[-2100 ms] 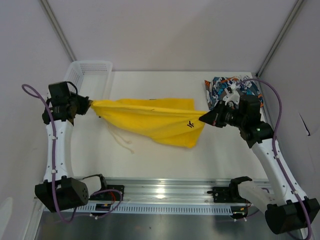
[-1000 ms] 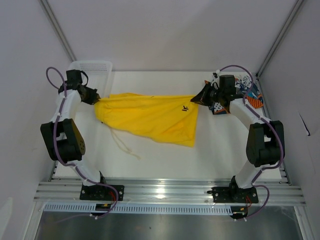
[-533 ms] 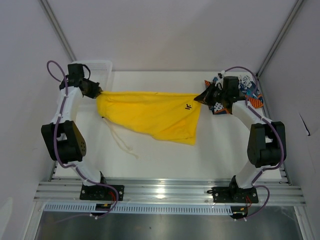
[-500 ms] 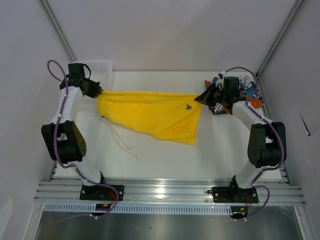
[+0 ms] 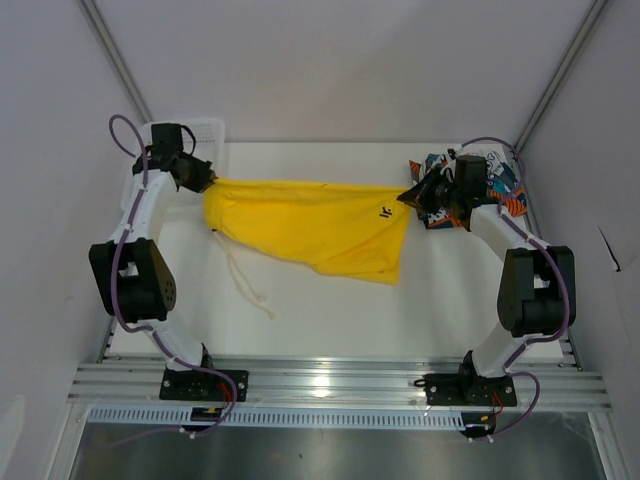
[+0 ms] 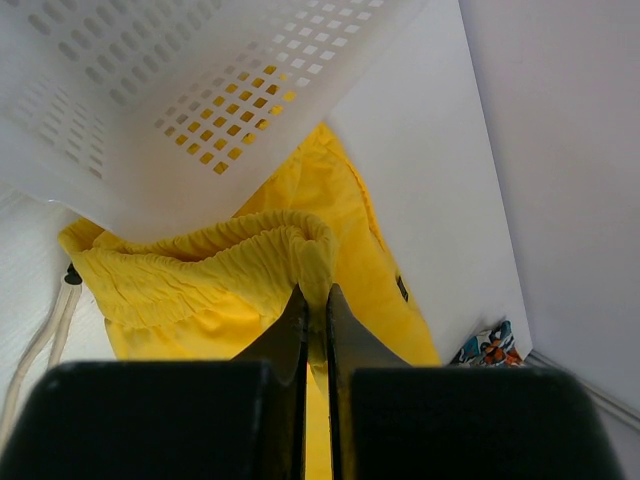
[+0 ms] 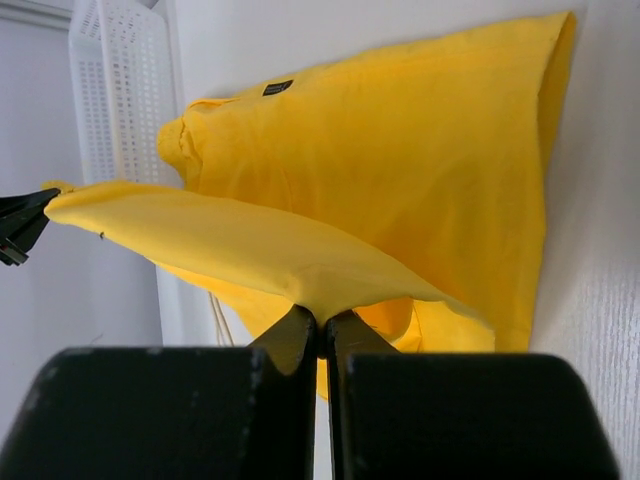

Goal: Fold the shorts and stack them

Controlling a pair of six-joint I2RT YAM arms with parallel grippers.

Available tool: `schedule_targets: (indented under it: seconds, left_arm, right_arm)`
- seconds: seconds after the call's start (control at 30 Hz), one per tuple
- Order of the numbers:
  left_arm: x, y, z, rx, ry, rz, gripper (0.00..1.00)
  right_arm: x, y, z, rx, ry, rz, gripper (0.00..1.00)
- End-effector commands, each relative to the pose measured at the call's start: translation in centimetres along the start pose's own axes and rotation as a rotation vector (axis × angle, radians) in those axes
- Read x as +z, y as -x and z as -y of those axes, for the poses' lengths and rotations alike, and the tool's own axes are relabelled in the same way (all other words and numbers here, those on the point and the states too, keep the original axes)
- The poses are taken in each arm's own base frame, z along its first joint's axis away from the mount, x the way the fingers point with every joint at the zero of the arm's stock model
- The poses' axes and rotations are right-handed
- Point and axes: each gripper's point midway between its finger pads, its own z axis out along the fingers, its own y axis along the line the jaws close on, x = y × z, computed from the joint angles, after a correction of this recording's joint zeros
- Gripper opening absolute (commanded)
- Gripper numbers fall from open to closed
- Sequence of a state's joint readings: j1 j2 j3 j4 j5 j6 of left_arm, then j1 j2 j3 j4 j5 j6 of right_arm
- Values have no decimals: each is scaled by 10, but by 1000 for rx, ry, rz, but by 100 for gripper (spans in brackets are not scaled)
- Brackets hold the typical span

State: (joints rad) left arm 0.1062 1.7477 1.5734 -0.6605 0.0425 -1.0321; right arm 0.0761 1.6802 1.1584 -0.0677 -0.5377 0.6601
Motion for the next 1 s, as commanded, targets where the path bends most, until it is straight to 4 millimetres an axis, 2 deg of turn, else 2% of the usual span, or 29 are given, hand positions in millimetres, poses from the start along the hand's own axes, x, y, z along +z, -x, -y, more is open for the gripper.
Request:
schedule_targets:
  seconds: [0.0, 0.1, 0.13, 0.2, 0.23, 0.3, 0.33, 0.4, 0.43, 0.5, 0.53, 0.6, 0.67, 0.73, 0.77, 0.8, 0.83, 0.87, 0.9, 0.93, 0.97]
  left_arm:
    - [-6, 6, 11, -6, -40, 57, 0]
    - [-8, 7, 23, -10, -89, 76, 0]
    - [1, 6, 21, -11, -70, 63, 0]
    - [1, 8, 28, -1, -66, 60, 0]
    - [12, 5, 25, -1, -46, 47, 0]
    - [15, 10, 33, -5, -58, 53, 0]
    - [19, 8, 33, -4, -55, 48, 0]
    - [32, 7, 33, -11, -47, 41, 0]
    - [32, 9, 41, -9, -63, 47, 0]
    - [48, 5, 37, -11, -45, 29, 0]
    - [49, 5, 43, -9, -57, 28, 0]
    - [64, 4, 38, -18, -35, 21, 0]
    - [72, 6, 48, -21, -74, 26, 2]
    - [85, 1, 49, -24, -88, 2, 12]
    - [90, 1, 54, -23, -116, 2, 21]
    - [97, -1, 53, -19, -119, -12, 51]
    - [98, -4, 57, -14, -138, -28, 66]
    - [99, -3, 59, -5, -150, -27, 96]
    - [97, -3, 63, 1, -163, -27, 99]
    - [95, -4, 66, 11, -179, -34, 99]
    - [92, -3, 69, 22, -189, -31, 99]
  right_arm:
    - [-7, 19, -2, -22, 4, 79, 0]
    - [-5, 24, 2, -15, -8, 88, 0]
    - [-3, 25, 4, -14, -14, 90, 0]
    - [-2, 29, 6, -12, -22, 97, 0]
    - [0, 31, 9, -7, -24, 98, 0]
    - [4, 35, 9, -4, -22, 102, 0]
    - [9, 34, 14, 6, -25, 87, 0]
    - [15, 41, 11, 6, -15, 87, 0]
    - [18, 43, 12, 12, -14, 86, 0]
    - [29, 49, 14, 18, -17, 86, 0]
    - [32, 52, 15, 22, -16, 85, 0]
    - [45, 58, 18, 22, -13, 79, 0]
    - [57, 60, 29, 33, -32, 74, 0]
    - [64, 68, 31, 31, -38, 86, 4]
    - [67, 70, 33, 34, -41, 89, 13]
    - [72, 71, 35, 37, -42, 86, 37]
    - [74, 73, 35, 37, -44, 91, 49]
    - [76, 76, 38, 33, -58, 99, 59]
    - [75, 80, 35, 24, -63, 102, 68]
    - [74, 83, 34, 17, -73, 107, 72]
    - [72, 83, 36, 8, -88, 103, 82]
